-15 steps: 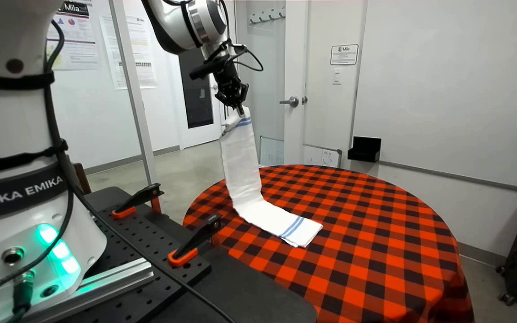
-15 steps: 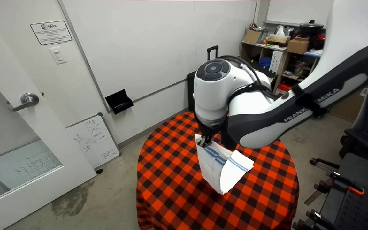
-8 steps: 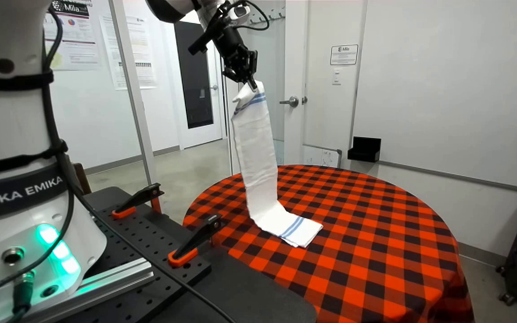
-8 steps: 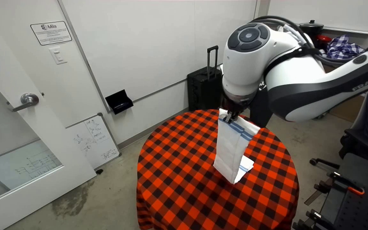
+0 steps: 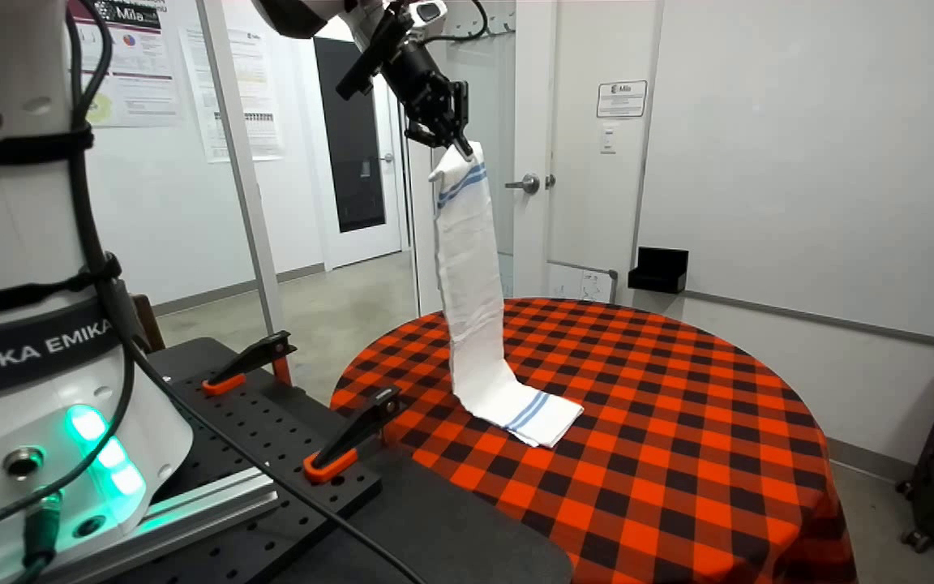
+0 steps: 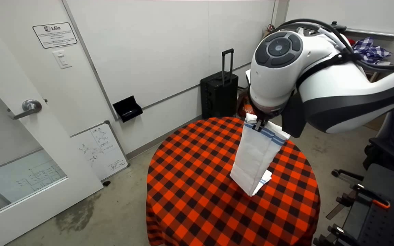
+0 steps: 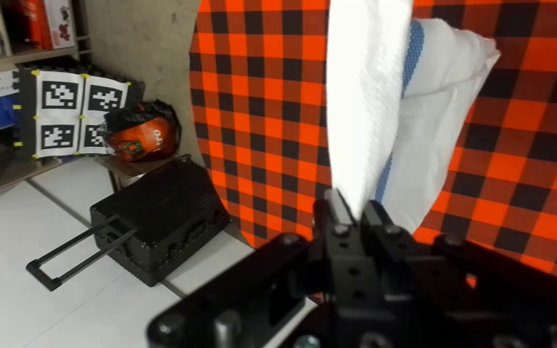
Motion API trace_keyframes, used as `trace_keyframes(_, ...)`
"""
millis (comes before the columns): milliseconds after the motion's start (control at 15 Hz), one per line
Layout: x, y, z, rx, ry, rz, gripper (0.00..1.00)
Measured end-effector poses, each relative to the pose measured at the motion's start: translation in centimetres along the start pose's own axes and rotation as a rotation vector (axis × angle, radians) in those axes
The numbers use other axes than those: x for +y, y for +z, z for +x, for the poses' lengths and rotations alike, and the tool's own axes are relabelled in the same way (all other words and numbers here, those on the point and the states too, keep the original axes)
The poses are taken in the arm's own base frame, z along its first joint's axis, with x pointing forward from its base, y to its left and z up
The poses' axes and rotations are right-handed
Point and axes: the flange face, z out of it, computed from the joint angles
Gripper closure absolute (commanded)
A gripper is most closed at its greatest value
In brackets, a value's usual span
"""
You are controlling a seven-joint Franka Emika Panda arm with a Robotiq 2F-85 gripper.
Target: Fold the towel on the table
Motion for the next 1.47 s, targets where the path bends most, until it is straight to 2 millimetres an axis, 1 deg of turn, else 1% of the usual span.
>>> trace_keyframes(133,0.4,0.4,-0.1,0.017,-0.029,-0.097,0.99)
trace_keyframes(333,1.8,0.8,-0.1,0.031,-0.057,-0.234,0.99)
trace_keyframes(533,2.5,1.2,-0.2,0.021,-0.073,-0.311,0.99)
trace_keyframes(667,2.2,1.8,-0.4,0.004,-0.085,-0.326,0.99)
trace_keyframes(867,1.1,2.9,-0.5,-0.014,-0.109,-0.323,0.99)
trace_keyframes(1067,0.5,4.0,-0.1,-0.016,-0.128,-0.335,0.99)
trace_keyframes(1200,0.4,5.0,0.3,-0.02,-0.134,-0.354,0.99)
trace_keyframes(1467,0.0,7.4,0.6,-0.087,-0.138,-0.398,0.99)
